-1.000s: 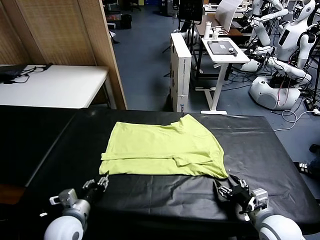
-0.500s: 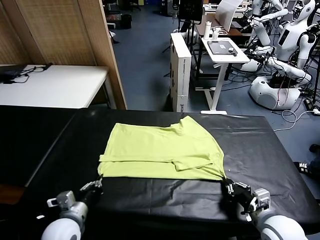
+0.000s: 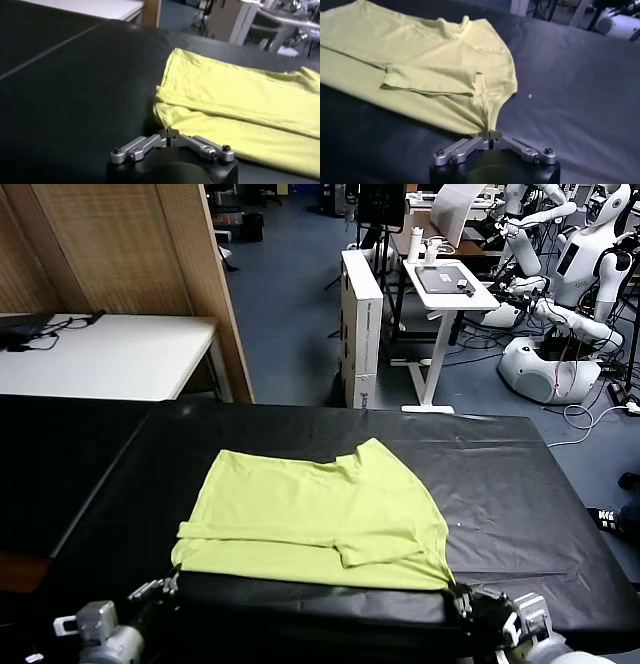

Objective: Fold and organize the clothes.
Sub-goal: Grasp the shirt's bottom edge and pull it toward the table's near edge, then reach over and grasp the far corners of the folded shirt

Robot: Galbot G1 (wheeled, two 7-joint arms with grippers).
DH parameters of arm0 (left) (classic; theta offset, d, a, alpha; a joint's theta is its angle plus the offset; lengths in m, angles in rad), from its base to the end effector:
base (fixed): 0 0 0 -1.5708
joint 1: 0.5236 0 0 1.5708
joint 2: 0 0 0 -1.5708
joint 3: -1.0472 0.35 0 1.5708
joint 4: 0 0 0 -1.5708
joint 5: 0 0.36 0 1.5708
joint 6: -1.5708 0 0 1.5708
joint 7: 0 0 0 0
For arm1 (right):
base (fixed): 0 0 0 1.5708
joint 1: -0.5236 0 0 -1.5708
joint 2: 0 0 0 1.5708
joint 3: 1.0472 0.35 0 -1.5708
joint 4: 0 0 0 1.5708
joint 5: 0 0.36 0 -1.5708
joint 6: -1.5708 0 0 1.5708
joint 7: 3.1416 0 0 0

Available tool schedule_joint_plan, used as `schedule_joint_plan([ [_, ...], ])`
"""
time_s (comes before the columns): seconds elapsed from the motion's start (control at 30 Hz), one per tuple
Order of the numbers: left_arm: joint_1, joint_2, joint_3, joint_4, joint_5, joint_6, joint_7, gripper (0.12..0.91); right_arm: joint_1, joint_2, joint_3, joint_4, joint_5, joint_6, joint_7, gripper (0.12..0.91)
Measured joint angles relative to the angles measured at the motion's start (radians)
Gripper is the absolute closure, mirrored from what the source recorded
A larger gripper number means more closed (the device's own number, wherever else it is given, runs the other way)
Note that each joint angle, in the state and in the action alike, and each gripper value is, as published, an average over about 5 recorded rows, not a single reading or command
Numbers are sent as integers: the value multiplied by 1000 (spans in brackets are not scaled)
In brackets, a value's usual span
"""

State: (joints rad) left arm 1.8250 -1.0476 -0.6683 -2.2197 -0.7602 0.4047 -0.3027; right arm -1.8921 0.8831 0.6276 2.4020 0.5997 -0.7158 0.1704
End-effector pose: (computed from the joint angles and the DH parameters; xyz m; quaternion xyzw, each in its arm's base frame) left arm 0.1362 0.1020 -0.2662 0.0274 -0.9532 0.0691 0.2930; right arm 0.1236 -0.0728 -0.2130 0.1305 -0.9094 0.0811 0.3865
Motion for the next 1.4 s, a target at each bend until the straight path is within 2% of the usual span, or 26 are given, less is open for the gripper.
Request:
schedule_joint_plan([
  [0.1,30,12,-17,-10,-5,0,-1,883,-8,-1,2,10,0,-14,4,865],
  [0.17,39,16,-23,-13,-9,1,-6,883,-15,-2,5,16,1,-20,9,793],
  [0.3,44,16,-28,-24,-21,7,-28,873,-31,-3,11,28,4,-21,23,554],
  [0.37,48,16,-31,-30,-25,10,-35,817,-38,-6,19,37,15,-21,24,421],
  [0.47,53,16,-36,-33,-26,12,-43,647,-41,-15,38,56,51,-21,21,240],
  [0.57,56,18,-43,-32,-30,15,-56,457,-27,-35,67,72,103,-21,14,140],
  [0.67,62,23,-57,-37,-44,19,-61,271,23,-71,90,73,168,-19,15,121],
  [0.77,63,34,-78,-48,-71,25,-63,153,123,-113,86,44,227,-5,16,119],
  [0.9,41,55,-119,-57,-116,35,-61,126,326,-153,32,-61,283,8,15,118],
  [1.07,-27,95,-144,-39,-121,55,-21,123,595,-161,-94,-237,311,10,-3,118],
  [1.17,-97,129,-134,-12,-152,64,-6,123,732,-148,-177,-329,314,8,-8,118],
  [1.4,-311,195,-56,94,-239,117,-3,123,971,-82,-348,-534,313,-15,-30,118],
])
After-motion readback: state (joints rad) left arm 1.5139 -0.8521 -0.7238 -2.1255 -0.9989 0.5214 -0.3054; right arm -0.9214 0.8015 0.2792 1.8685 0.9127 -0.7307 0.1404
